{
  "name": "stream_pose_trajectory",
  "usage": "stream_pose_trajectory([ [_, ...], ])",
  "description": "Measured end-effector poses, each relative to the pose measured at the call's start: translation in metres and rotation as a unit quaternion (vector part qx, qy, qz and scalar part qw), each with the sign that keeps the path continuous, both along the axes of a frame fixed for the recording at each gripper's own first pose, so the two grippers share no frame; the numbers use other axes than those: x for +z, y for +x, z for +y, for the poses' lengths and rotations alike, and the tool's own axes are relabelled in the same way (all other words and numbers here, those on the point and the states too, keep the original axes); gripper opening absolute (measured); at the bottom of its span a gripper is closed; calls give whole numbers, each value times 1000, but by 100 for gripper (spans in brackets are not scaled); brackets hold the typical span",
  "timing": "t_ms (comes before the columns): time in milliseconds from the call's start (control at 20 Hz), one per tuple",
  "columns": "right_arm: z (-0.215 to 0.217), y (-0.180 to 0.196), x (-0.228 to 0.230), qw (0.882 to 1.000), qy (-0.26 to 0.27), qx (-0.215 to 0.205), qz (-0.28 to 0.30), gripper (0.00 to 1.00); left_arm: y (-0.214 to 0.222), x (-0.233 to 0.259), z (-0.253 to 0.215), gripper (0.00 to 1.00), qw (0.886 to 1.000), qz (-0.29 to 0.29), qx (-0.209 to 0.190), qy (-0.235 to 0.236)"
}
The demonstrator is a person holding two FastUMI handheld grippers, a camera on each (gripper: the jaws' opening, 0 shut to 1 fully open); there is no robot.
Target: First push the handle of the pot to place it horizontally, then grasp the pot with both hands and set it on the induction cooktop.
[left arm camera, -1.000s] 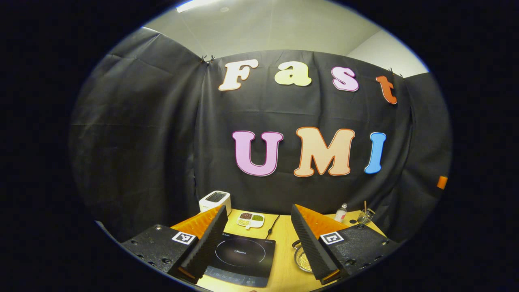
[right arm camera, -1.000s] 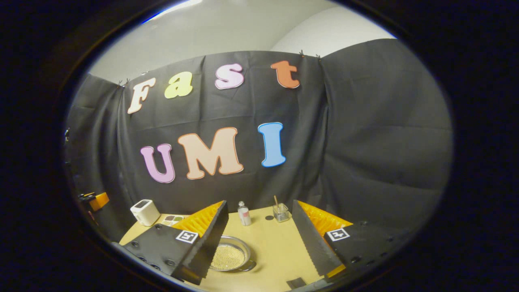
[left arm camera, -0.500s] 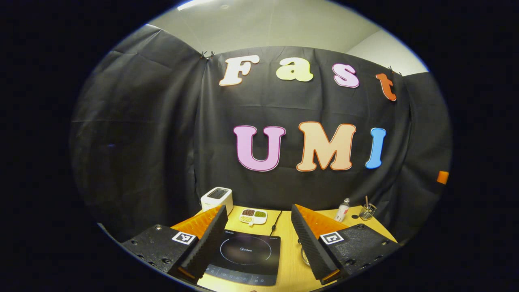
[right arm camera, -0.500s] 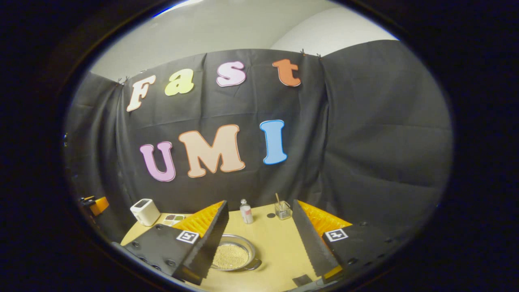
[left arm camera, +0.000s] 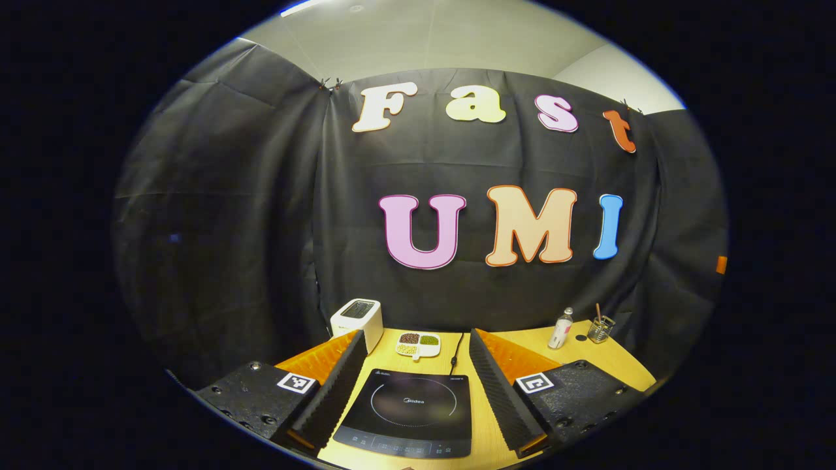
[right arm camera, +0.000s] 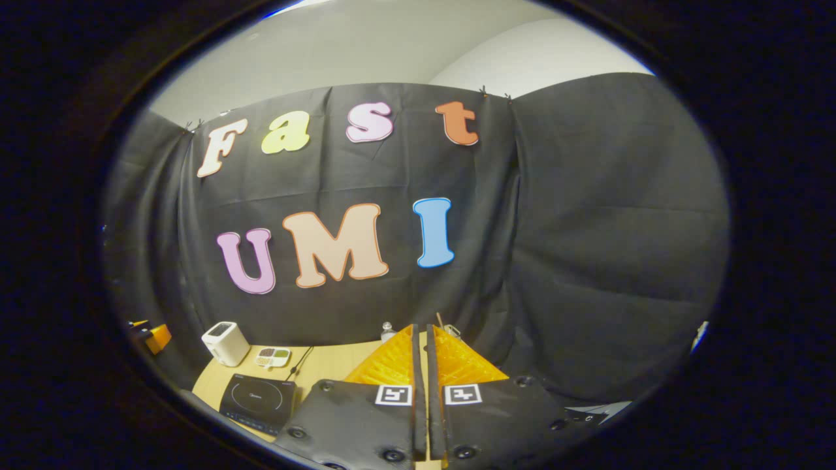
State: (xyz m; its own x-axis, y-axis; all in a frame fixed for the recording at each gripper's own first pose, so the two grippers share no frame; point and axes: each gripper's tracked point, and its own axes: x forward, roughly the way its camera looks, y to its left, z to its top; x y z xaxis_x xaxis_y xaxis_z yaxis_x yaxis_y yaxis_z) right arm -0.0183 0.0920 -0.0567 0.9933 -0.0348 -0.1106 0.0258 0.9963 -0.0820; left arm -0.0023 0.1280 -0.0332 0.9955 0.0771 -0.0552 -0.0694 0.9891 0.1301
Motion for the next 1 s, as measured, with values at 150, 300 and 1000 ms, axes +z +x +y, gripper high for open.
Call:
stream_pose_trajectory([
  [150,11,-7,-16,1000,-6,-2,20,4,2,-8,8,96,1000,10,-7,3],
  [300,22,-14,-43,999,-1,0,53,0,4,-15,14,93,1000,20,-15,5],
  [1000,8,-8,-186,964,39,-8,262,4,24,-35,9,96,999,43,5,5],
])
